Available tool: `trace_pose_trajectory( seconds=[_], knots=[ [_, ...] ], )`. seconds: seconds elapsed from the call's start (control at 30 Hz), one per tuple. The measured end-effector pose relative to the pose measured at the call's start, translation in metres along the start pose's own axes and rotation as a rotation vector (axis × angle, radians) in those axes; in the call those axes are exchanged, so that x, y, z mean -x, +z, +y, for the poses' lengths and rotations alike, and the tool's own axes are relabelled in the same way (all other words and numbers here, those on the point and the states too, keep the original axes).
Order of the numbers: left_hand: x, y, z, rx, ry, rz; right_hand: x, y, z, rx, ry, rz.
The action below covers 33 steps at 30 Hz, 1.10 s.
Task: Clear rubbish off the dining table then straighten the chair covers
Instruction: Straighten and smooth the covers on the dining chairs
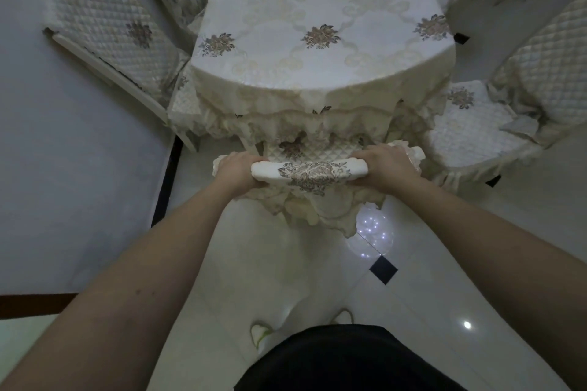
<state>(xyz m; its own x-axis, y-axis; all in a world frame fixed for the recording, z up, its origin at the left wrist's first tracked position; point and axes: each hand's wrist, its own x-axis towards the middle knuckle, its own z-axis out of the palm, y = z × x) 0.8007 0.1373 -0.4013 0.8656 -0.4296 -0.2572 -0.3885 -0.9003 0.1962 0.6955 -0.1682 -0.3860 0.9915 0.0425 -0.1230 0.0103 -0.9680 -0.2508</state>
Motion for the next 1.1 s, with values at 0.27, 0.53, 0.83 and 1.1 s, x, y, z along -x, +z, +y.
trace_pose_trajectory(
  seconds=[0.27, 0.53, 0.83, 1.1],
  knots=[
    [0.003, -0.007, 0.004, 0.014, -0.039, -0.045, 0.001, -0.003, -0.006, 0.015, 0.025, -0.035],
    [0.003, -0.004, 0.002, -0.016, -0.076, -0.040, 0.001, -0.001, -0.009, 0.051, 0.037, -0.008],
    [0.026, 0.003, 0.008, -0.149, -0.136, 0.181, 0.012, 0.006, -0.009, -0.034, 0.095, 0.095],
    [0.094, 0.020, 0.042, -0.073, 0.020, 0.208, 0.084, 0.035, -0.035, -0.100, 0.263, 0.164]
  ],
)
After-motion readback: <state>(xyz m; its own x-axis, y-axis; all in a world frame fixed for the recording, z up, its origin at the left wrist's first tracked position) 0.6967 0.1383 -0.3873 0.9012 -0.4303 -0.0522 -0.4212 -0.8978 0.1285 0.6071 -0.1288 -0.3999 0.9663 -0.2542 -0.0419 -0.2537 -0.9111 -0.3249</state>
